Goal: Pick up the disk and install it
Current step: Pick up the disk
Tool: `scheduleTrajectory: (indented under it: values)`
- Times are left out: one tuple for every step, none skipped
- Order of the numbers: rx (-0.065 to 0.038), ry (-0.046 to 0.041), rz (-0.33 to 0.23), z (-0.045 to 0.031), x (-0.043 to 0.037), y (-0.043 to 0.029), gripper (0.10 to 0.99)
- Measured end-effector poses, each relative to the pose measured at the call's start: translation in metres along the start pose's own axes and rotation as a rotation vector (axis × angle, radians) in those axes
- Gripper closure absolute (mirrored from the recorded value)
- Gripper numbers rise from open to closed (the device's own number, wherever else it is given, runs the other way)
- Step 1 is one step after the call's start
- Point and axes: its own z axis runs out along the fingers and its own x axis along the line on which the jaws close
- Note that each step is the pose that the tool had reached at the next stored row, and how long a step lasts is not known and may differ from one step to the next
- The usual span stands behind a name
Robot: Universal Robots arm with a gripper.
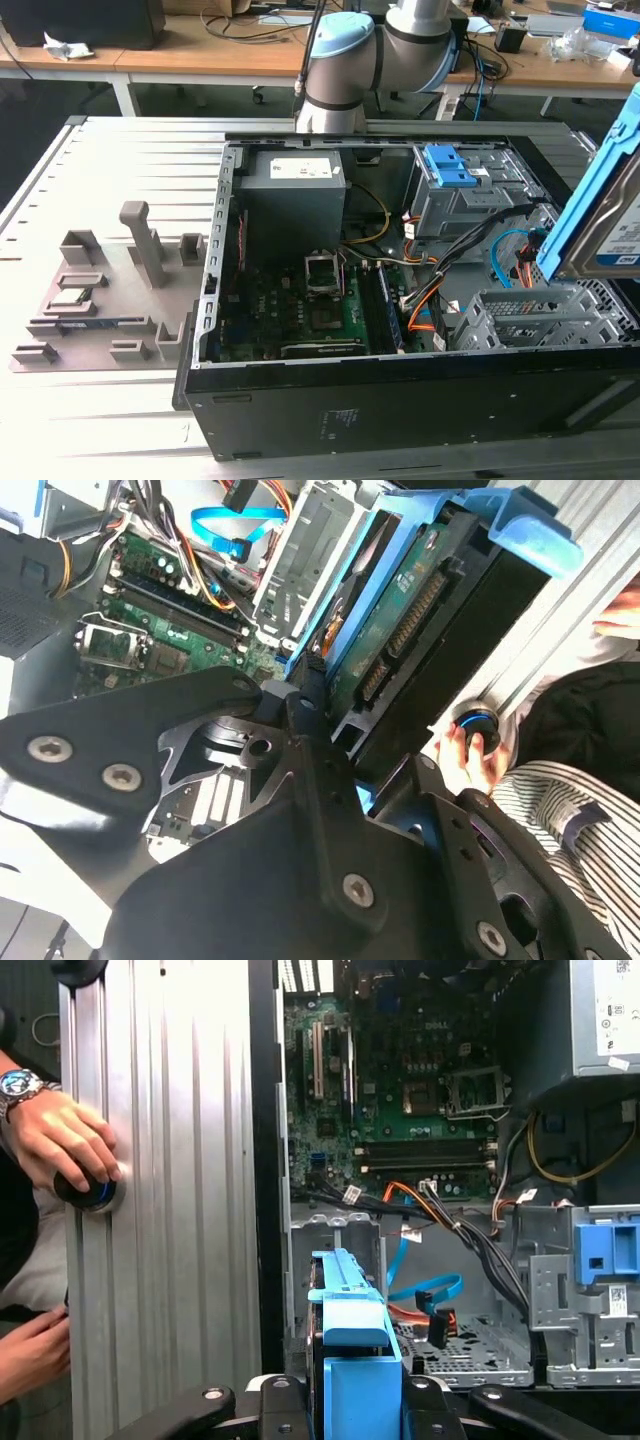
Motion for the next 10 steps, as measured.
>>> scheduleTrajectory:
  values:
    - [0.0, 0.0008, 0.0, 0.0004, -0.0001, -0.0007, 0.722]
    - [0.0, 0.0015, 0.0, 0.0006, -0.0001, -0.0013, 0.722]
    - [0.0, 0.0022, 0.0, 0.001, -0.0001, -0.0019, 0.722]
    - [0.0, 0.0038, 0.0, 0.0016, -0.0002, -0.0026, 0.722]
    - [0.0, 0.0044, 0.0, 0.0021, -0.0002, -0.0029, 0.722]
    - [0.0, 0.0048, 0.0, 0.0024, -0.0003, -0.0031, 0.722]
    - [0.0, 0.0052, 0.0, 0.0029, -0.0003, -0.0033, 0.722]
    - [0.0, 0.0055, 0.0, 0.0032, -0.0003, -0.0035, 0.722]
    - [0.0, 0.0058, 0.0, 0.0037, -0.0004, -0.0037, 0.722]
    - [0.0, 0.006, 0.0, 0.0043, -0.0005, -0.004, 0.722]
